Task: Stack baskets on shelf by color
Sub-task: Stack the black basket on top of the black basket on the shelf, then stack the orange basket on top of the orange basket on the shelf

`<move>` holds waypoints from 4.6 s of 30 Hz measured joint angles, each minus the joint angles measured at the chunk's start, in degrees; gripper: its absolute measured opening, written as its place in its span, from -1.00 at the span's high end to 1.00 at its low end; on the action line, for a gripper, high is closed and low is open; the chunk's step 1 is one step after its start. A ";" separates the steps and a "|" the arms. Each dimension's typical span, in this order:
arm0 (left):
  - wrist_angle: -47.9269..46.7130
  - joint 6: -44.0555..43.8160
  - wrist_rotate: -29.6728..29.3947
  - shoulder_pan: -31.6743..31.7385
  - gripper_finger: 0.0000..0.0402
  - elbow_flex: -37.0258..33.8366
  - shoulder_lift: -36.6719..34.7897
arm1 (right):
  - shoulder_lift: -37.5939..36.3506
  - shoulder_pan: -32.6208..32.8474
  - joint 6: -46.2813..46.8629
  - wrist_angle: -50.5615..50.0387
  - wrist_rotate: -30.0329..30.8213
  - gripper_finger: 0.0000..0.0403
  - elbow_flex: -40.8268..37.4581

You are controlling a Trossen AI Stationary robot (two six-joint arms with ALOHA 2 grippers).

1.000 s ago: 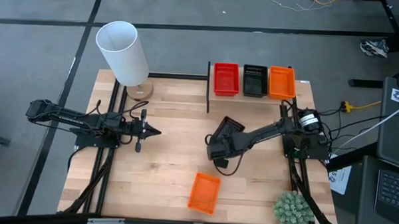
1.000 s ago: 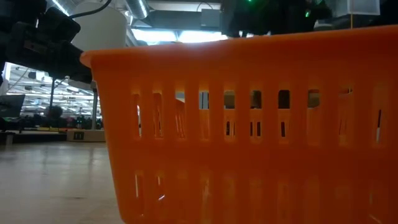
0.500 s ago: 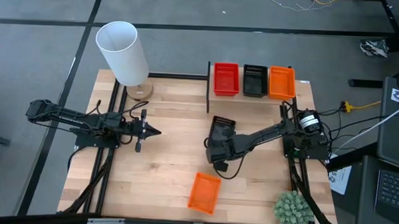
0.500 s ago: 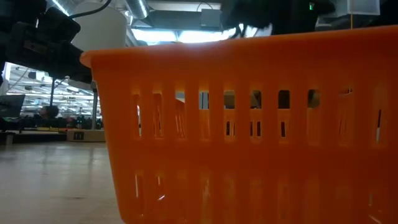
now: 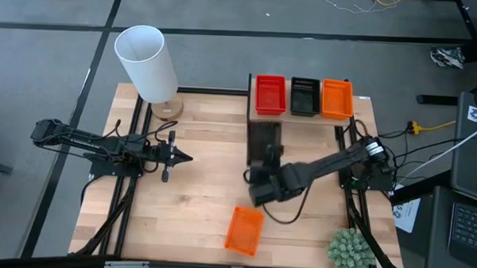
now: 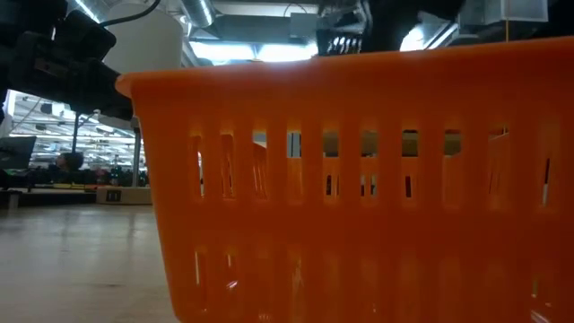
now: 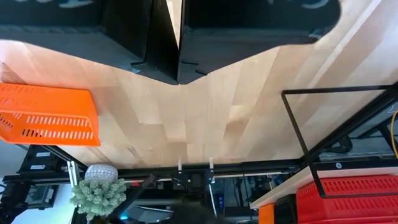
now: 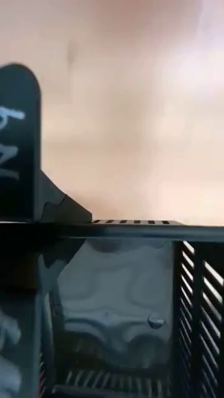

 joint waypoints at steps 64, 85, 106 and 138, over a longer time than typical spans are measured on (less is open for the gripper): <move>-2.16 2.91 -2.84 0.01 1.00 -0.01 0.11 | -36.61 -48.67 -46.37 10.88 -19.47 0.48 -25.31; -2.16 2.49 -2.84 0.01 1.00 -0.01 0.11 | -36.68 -42.34 -21.64 4.80 -33.14 0.42 -6.63; -2.14 2.47 -2.81 -0.02 1.00 -0.02 0.11 | -36.62 -41.06 -22.15 17.61 -8.96 0.42 -27.76; -2.14 2.45 -2.80 -0.02 1.00 -0.02 0.10 | -36.61 -36.52 -4.25 16.45 -35.61 0.42 -23.49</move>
